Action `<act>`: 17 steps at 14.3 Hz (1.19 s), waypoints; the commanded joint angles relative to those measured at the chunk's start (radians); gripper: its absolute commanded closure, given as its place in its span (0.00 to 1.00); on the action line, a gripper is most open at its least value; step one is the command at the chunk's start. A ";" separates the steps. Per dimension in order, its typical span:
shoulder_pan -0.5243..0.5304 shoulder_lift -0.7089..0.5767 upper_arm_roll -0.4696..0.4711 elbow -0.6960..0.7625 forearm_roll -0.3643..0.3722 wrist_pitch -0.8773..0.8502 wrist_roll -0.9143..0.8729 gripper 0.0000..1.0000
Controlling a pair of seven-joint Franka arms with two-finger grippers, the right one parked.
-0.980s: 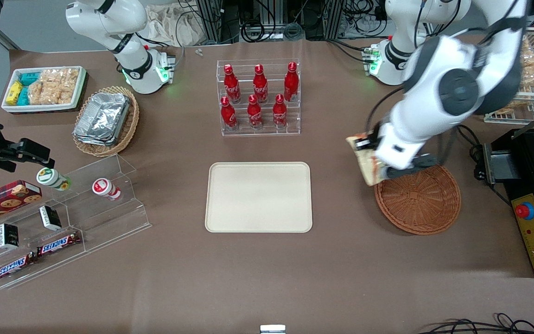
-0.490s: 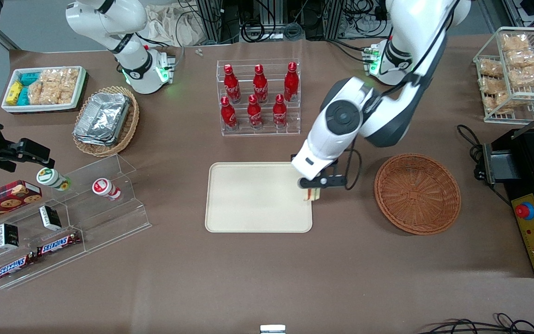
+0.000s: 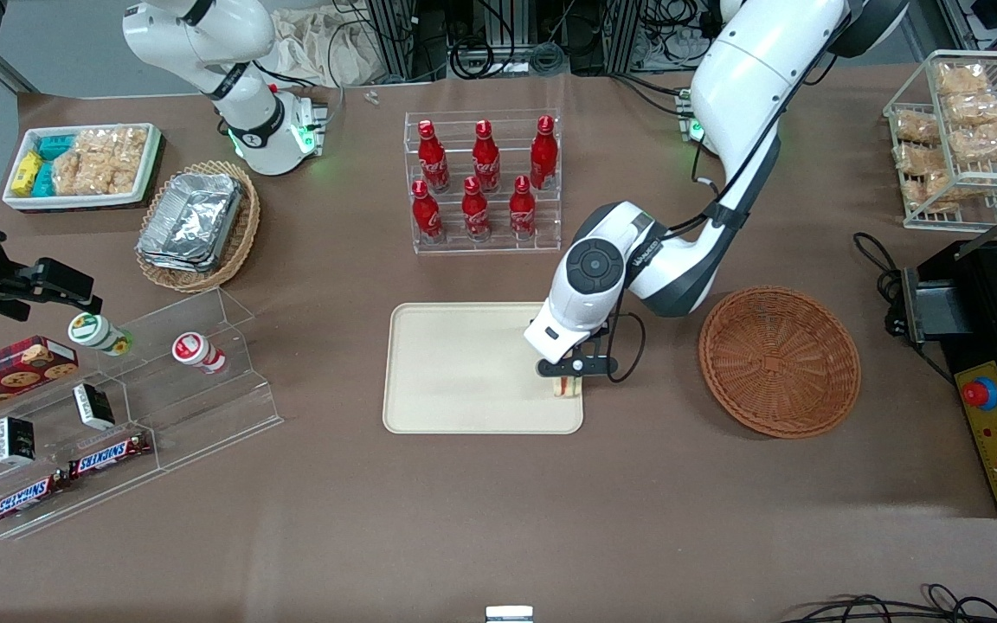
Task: Place sandwich from basket to tray
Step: 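Carry the sandwich with the left gripper over to the cream tray, then lower the sandwich onto the tray and open the left gripper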
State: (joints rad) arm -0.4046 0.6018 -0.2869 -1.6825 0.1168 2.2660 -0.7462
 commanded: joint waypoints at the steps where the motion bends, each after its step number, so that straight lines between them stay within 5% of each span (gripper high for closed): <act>1: -0.019 0.019 0.008 0.000 0.027 0.047 -0.030 1.00; 5: -0.029 0.061 0.011 -0.012 0.032 0.111 -0.030 1.00; 6: -0.029 0.062 0.011 -0.025 0.043 0.127 -0.025 0.80; 7: -0.029 0.065 0.011 -0.025 0.066 0.129 -0.024 0.14; 8: -0.036 0.072 0.011 -0.025 0.092 0.129 -0.030 0.00; 12: -0.037 0.061 0.011 -0.011 0.112 0.115 -0.060 0.00; 17: -0.011 -0.132 0.014 0.020 0.035 0.029 -0.191 0.00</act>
State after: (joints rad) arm -0.4220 0.5858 -0.2837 -1.6518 0.1805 2.3517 -0.8859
